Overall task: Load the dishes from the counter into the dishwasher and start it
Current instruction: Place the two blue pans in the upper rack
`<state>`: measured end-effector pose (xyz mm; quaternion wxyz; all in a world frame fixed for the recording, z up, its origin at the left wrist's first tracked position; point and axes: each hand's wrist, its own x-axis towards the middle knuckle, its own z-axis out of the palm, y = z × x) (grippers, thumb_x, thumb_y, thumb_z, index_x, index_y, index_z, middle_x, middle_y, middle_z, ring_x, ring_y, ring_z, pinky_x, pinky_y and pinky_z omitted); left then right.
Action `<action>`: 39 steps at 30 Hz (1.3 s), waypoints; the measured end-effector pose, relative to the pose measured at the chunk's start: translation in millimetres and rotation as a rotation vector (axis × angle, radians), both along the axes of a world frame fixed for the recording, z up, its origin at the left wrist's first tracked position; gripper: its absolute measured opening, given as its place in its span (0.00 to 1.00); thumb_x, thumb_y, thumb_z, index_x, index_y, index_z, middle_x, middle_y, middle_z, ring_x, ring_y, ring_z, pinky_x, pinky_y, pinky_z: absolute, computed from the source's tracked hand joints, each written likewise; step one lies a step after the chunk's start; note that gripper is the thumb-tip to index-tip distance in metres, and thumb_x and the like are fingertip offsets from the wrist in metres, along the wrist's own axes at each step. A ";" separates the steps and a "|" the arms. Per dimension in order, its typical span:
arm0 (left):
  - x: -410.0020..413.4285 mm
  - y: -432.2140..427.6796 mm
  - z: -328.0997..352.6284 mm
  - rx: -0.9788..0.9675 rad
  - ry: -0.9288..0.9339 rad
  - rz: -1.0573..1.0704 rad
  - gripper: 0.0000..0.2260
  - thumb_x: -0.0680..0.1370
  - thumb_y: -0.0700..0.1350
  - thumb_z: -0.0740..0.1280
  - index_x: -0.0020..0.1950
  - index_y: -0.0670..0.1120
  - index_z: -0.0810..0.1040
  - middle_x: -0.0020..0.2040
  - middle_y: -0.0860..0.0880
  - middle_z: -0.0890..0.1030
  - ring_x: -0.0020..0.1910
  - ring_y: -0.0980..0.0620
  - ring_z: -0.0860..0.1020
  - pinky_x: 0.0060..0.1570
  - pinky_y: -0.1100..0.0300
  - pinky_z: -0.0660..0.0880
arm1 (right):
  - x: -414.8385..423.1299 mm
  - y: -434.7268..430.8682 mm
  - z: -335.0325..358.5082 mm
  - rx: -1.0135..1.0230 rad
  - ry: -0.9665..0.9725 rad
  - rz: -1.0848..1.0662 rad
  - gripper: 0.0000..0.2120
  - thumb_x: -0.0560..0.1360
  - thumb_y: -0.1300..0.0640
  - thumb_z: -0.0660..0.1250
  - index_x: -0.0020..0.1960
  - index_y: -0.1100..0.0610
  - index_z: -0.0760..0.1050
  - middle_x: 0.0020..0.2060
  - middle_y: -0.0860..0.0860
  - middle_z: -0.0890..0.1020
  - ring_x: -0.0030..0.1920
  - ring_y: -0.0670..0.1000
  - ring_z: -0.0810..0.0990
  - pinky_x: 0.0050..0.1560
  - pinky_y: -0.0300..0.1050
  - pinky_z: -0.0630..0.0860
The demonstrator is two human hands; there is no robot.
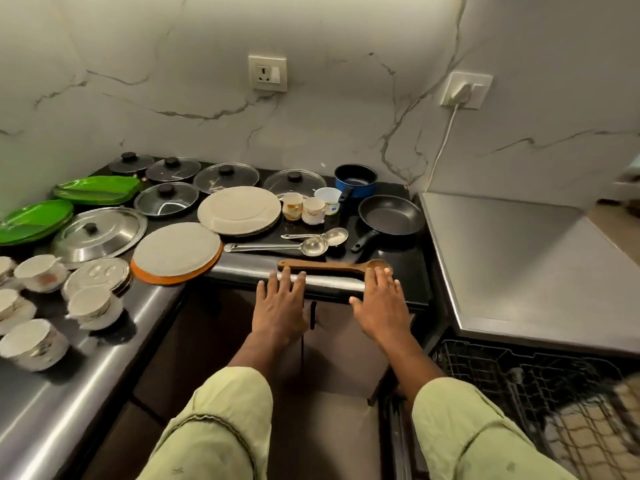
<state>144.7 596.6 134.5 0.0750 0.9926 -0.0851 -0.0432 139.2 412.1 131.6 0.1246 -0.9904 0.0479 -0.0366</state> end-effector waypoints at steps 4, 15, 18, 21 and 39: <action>40.6 -1.6 -1.7 -0.012 -0.012 -0.095 0.33 0.80 0.47 0.63 0.81 0.49 0.49 0.81 0.43 0.49 0.80 0.40 0.45 0.77 0.42 0.46 | 22.7 1.1 1.1 0.048 -0.016 -0.105 0.35 0.79 0.46 0.63 0.79 0.57 0.52 0.78 0.56 0.57 0.79 0.56 0.52 0.77 0.52 0.50; 105.5 -37.7 -27.0 -0.018 0.019 -0.340 0.28 0.83 0.45 0.58 0.81 0.45 0.51 0.82 0.45 0.51 0.80 0.47 0.47 0.77 0.52 0.46 | 92.5 -18.5 -0.6 0.237 0.034 -0.282 0.30 0.79 0.49 0.64 0.77 0.59 0.59 0.74 0.57 0.66 0.74 0.57 0.63 0.74 0.53 0.62; 117.2 -45.9 -34.0 0.014 -0.007 -0.408 0.24 0.83 0.44 0.59 0.79 0.45 0.60 0.80 0.46 0.60 0.79 0.48 0.55 0.77 0.52 0.52 | 110.3 -22.8 -2.5 0.335 0.043 -0.315 0.28 0.80 0.49 0.64 0.76 0.58 0.62 0.72 0.56 0.68 0.70 0.58 0.69 0.67 0.52 0.68; 127.6 -57.2 -39.1 0.102 -0.023 -0.507 0.15 0.82 0.44 0.62 0.69 0.47 0.75 0.70 0.49 0.74 0.72 0.49 0.70 0.70 0.53 0.67 | 132.8 -32.4 -5.9 0.430 0.038 -0.358 0.24 0.80 0.50 0.64 0.72 0.60 0.68 0.68 0.58 0.72 0.67 0.59 0.72 0.64 0.50 0.70; 150.3 -71.5 -57.9 0.301 0.171 -0.624 0.21 0.84 0.46 0.59 0.78 0.49 0.64 0.79 0.49 0.61 0.72 0.47 0.70 0.60 0.51 0.72 | 242.3 -50.1 -46.0 1.182 0.120 -0.784 0.23 0.71 0.50 0.71 0.60 0.62 0.76 0.52 0.58 0.82 0.51 0.60 0.82 0.53 0.58 0.81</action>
